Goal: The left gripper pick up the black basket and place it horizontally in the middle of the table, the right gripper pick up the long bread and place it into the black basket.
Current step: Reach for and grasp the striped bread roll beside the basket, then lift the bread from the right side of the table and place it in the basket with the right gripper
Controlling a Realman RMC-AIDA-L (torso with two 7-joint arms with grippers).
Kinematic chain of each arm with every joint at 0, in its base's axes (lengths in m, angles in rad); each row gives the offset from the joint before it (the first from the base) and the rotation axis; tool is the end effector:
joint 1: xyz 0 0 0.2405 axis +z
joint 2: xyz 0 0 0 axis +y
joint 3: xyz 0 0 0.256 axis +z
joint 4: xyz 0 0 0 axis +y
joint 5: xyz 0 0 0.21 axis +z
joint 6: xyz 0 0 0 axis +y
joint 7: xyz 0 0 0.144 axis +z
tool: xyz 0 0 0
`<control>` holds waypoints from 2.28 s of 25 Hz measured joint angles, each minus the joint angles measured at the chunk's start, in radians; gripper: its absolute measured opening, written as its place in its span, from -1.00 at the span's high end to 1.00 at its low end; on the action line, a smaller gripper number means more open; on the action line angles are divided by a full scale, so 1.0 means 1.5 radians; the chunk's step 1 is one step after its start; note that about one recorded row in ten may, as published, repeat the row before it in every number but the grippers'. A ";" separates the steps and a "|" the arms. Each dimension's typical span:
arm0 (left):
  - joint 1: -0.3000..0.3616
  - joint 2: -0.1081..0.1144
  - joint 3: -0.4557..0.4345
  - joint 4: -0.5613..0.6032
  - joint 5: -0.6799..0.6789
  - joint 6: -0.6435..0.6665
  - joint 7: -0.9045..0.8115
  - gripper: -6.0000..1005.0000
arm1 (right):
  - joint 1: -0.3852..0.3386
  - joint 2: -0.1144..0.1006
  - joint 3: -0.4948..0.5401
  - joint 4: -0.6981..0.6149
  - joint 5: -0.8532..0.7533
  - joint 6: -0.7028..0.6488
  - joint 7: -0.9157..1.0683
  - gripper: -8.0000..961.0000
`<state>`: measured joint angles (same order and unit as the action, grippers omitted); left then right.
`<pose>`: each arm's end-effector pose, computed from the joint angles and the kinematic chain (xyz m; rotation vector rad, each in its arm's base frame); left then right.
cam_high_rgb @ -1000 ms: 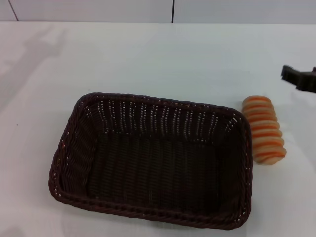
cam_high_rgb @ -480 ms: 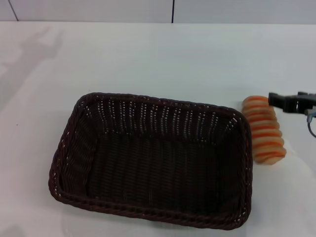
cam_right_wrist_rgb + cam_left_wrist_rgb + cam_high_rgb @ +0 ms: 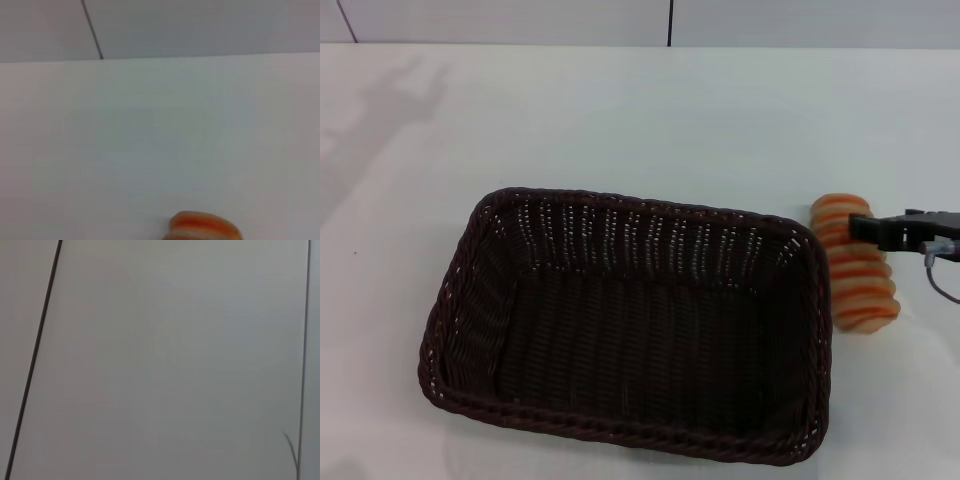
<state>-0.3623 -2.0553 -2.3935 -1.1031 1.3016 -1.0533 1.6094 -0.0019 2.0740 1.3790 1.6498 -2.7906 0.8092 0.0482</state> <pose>-0.2459 0.3813 0.1760 -1.7742 -0.5069 -1.0205 0.2429 0.3030 -0.0018 -1.9119 1.2133 0.0821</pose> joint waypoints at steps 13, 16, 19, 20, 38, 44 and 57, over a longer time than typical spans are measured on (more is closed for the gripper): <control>0.006 0.001 -0.008 -0.005 -0.005 -0.012 0.001 0.14 | 0.047 0.001 -0.010 -0.048 0.024 -0.002 -0.016 -0.45; 0.005 0.001 -0.015 -0.004 -0.009 -0.020 0.001 0.14 | 0.056 0.001 -0.010 -0.066 0.035 -0.002 -0.016 -0.45; 0.005 0.001 -0.016 -0.003 -0.010 -0.022 0.001 0.14 | 0.057 0.001 -0.008 -0.070 0.039 -0.002 -0.016 -0.46; 0.005 0.001 -0.016 -0.003 -0.011 -0.024 0.001 0.14 | 0.056 0.001 -0.006 -0.072 0.040 -0.002 -0.016 -0.46; 0.007 0.000 -0.018 -0.007 -0.030 -0.038 0.001 0.14 | 0.065 0.002 0.006 -0.084 0.040 0.031 -0.010 -0.27; 0.013 0.000 -0.021 -0.007 -0.046 -0.049 0.001 0.14 | 0.066 0.001 0.006 -0.084 0.040 0.033 -0.010 -0.21; 0.015 0.001 -0.028 -0.006 -0.053 -0.055 0.007 0.14 | 0.012 -0.001 0.057 0.033 0.031 0.033 -0.016 -0.04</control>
<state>-0.3404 -2.0541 -2.4354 -1.1116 1.2219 -1.1354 1.6195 0.0164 2.0729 1.4644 1.6988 -2.7434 0.8588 0.0235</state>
